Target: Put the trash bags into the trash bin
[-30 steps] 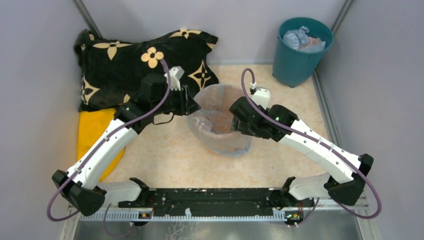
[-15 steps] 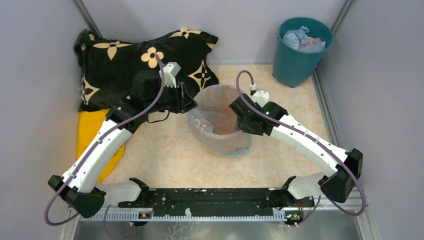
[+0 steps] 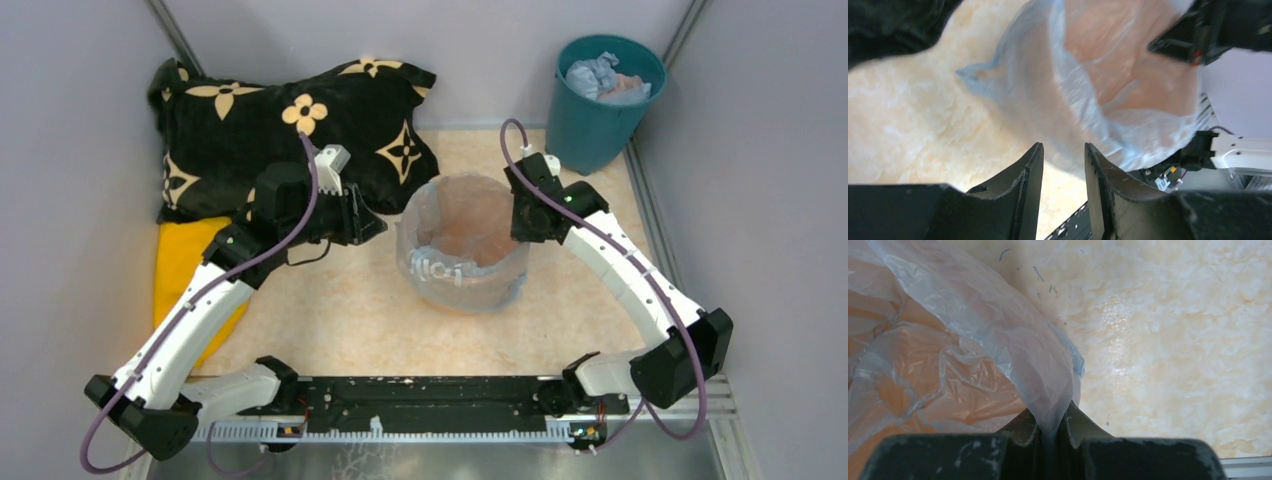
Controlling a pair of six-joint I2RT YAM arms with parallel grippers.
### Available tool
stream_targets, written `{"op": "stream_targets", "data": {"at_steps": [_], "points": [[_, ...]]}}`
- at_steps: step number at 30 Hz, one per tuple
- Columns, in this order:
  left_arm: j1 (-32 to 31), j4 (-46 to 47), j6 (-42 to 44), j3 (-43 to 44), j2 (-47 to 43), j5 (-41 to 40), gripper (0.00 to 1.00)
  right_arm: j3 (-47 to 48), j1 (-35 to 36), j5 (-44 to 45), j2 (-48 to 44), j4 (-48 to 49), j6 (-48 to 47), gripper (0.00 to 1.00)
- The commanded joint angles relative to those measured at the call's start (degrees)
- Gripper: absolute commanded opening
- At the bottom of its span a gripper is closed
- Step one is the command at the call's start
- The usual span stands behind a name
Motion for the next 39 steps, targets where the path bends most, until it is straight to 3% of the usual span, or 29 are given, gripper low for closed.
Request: {"op": "stream_targets", "data": {"at_steps": [1, 9, 15, 30, 39], "points": [[2.2, 4.0, -1.8, -6.8, -1.2, -0.9, 0.43, 3.6, -3.7, -2.9, 0.2, 2.1, -8.9, 0.0], [11.1, 16.6, -6.2, -23.5, -4.2, 3.0, 0.42, 1.1, -5.1, -4.8, -0.2, 7.3, -16.1, 0.0], [13.3, 29.9, -9.2, -31.3, 3.7, 11.5, 0.39, -0.7, -5.1, -9.3, 0.2, 12.2, -20.8, 0.0], [15.4, 36.8, -9.8, -28.0, 17.8, 14.9, 0.39, 0.8, -5.1, -13.6, 3.5, 13.9, -23.7, 0.0], [15.4, 33.8, -8.9, -26.2, 22.1, 16.5, 0.55, 1.8, -5.2, -14.9, 5.1, 14.7, -23.6, 0.0]]}}
